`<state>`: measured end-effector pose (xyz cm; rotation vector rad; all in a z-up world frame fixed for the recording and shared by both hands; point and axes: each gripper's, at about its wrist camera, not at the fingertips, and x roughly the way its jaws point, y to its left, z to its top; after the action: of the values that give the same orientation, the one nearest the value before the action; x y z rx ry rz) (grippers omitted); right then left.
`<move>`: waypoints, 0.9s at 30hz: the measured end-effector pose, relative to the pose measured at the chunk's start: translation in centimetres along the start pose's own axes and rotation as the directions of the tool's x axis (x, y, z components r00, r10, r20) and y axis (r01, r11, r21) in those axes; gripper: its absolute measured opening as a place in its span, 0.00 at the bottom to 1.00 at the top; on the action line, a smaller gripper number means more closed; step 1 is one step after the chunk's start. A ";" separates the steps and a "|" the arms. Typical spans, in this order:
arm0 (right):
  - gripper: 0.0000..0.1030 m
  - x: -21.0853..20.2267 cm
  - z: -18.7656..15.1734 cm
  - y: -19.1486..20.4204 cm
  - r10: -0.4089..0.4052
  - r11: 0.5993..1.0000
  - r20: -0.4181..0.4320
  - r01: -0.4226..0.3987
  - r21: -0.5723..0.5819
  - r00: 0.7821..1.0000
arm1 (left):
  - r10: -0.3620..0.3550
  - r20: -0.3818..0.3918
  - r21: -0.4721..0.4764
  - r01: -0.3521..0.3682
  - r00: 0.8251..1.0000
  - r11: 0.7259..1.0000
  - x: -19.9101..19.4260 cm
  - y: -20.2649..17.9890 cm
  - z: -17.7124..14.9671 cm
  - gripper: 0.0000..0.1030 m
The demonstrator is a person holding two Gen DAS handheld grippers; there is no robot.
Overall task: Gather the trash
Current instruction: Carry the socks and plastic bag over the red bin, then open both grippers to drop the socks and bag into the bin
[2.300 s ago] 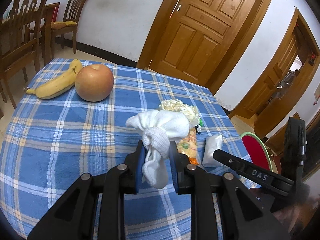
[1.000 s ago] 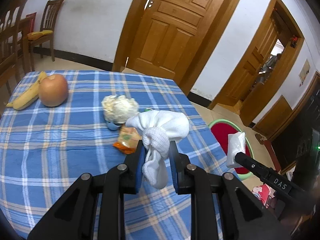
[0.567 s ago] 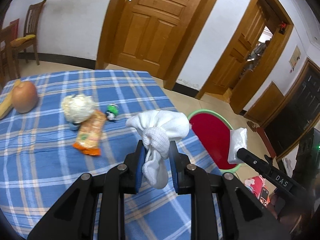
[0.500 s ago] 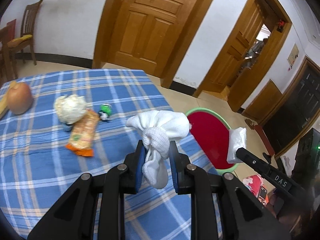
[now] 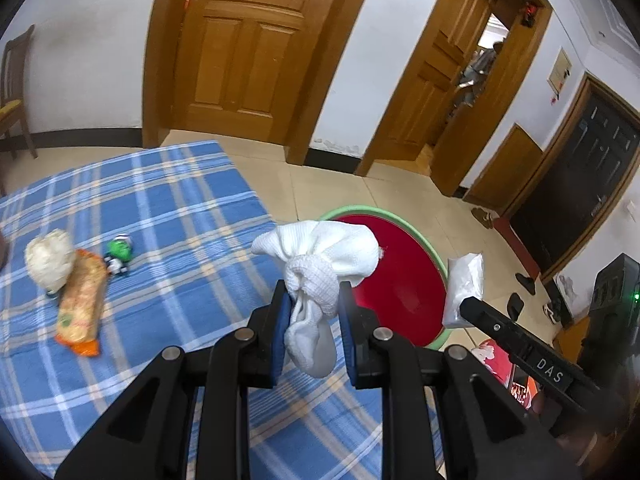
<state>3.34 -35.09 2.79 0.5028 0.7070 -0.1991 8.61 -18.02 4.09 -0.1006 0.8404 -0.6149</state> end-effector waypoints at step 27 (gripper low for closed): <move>0.27 4.3 1.2 -7.4 -0.102 0.991 -0.087 0.109 0.074 0.991 | -0.004 -0.158 0.093 0.019 0.987 0.995 10.8 -5.6 0.1 0.23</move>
<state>4.74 -42.12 -2.08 0.5518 0.8105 -0.3075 11.48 -28.56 -1.24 0.0294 0.9628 -0.6792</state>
